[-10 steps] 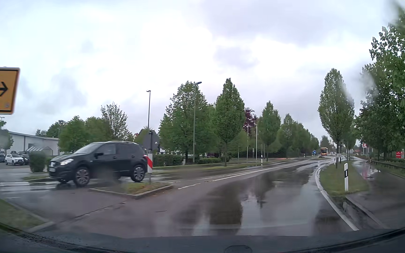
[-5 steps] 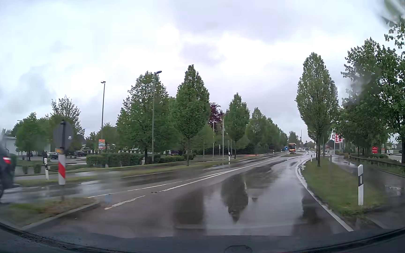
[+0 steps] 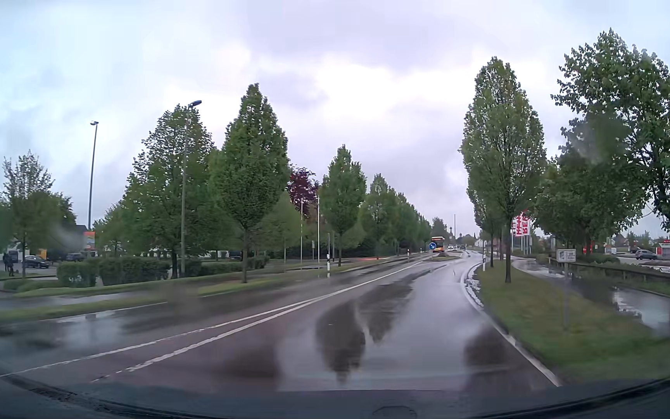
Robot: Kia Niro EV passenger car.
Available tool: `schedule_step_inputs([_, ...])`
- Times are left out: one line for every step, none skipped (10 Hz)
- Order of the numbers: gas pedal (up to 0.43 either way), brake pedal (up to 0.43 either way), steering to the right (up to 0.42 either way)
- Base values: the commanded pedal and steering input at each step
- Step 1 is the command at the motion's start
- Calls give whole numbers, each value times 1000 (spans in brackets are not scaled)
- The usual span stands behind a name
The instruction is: Follow the waypoints while adhering to traffic rules and regulations
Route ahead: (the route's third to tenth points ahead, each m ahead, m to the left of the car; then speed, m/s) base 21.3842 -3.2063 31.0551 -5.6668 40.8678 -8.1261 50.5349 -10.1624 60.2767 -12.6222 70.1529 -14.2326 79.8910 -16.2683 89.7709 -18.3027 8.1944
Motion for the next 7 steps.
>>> schedule_step_inputs([299, 0, 89])
schedule_step_inputs([299, 0, 77])
schedule_step_inputs([299, 0, 73])
schedule_step_inputs([299, 0, 71])
schedule_step_inputs([299, 0, 71])
schedule_step_inputs([287, 0, 68])
schedule_step_inputs([287, 0, 62])
